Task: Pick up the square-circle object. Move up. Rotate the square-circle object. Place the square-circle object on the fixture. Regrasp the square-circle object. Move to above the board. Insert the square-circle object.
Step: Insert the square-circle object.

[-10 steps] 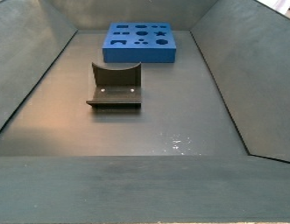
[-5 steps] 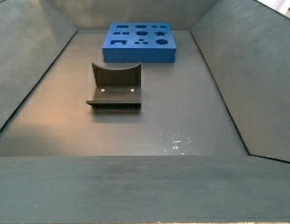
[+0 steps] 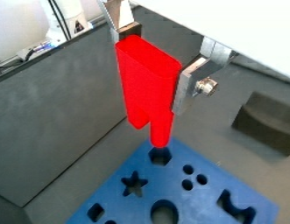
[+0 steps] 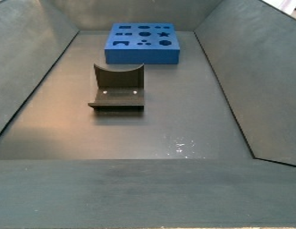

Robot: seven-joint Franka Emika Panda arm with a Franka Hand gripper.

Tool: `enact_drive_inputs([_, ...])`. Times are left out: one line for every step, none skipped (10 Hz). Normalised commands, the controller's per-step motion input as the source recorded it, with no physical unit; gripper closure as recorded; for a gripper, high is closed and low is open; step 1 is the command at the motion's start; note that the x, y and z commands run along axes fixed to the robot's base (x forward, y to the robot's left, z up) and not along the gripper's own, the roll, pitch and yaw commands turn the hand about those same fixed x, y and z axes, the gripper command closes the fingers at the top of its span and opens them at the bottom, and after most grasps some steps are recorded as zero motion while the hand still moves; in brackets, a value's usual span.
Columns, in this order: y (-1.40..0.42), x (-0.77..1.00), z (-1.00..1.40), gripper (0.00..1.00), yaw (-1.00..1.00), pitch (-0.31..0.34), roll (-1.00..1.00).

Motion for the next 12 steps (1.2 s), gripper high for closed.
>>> enact_drive_inputs([-0.19,0.00,-0.33,1.00,0.15,0.067,-0.23])
enact_drive_inputs([-0.24,0.00,-0.31,1.00,0.34,0.033,-0.17])
enact_drive_inputs([-0.26,0.00,-0.29,1.00,0.46,0.000,-0.15])
enact_drive_inputs([-0.21,0.00,-0.31,1.00,0.43,0.000,-0.15])
enact_drive_inputs([-0.21,0.00,-0.32,1.00,0.41,0.000,-0.15])
enact_drive_inputs([-0.22,0.00,-0.31,1.00,0.42,0.000,-0.15])
enact_drive_inputs([-0.27,0.00,-0.29,1.00,0.36,0.000,-0.17])
enact_drive_inputs([-0.26,0.00,-0.33,1.00,0.30,0.000,-0.19])
enact_drive_inputs([-0.25,0.00,-0.33,1.00,0.26,0.000,-0.18])
enact_drive_inputs([-0.24,0.00,-0.29,1.00,0.20,0.000,-0.20])
enact_drive_inputs([-0.21,0.00,-0.28,1.00,0.06,0.000,-0.20])
enact_drive_inputs([-0.21,0.00,-0.23,1.00,0.00,-0.047,-0.22])
